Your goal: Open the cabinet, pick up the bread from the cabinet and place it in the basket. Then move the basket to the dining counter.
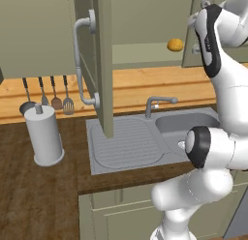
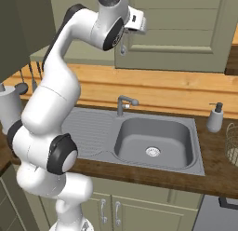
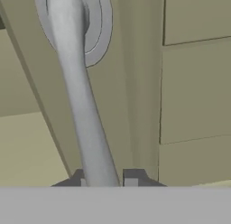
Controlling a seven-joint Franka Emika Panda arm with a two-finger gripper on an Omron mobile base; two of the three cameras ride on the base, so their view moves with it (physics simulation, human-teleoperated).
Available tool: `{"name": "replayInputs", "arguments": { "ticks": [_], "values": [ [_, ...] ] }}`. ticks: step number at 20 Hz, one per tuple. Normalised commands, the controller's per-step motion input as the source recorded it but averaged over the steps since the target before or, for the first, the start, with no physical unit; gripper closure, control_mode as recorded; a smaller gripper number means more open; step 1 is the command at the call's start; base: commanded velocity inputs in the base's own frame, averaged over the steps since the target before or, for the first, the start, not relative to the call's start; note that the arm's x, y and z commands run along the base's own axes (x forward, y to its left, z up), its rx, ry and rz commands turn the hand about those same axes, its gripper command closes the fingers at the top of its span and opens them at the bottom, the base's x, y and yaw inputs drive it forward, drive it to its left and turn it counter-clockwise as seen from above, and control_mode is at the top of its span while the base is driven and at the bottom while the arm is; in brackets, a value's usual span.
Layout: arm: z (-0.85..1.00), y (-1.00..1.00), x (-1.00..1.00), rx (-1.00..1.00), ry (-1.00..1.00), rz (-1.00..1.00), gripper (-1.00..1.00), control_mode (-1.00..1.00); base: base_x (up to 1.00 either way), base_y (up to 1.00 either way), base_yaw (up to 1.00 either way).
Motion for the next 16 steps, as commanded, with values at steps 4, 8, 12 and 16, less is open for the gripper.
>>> {"name": "replayInputs", "arguments": {
  "ticks": [4,8,12,16],
  "values": [
    [0.03,-0.85,-1.00,0.09,-0.24,0.00,1.00,-1.00,0.00,0.00,0.00],
    [0.24,-0.83,-1.00,0.07,-0.25,0.00,1.00,-1.00,0.00,0.00,0.00],
    [0.45,-1.00,-1.00,0.07,-0.22,0.10,1.00,-1.00,0.00,0.00,0.00],
    [0.36,-1.00,-1.00,0.02,-0.18,0.15,1.00,-1.00,0.00,0.00,0.00]
  ]
}}
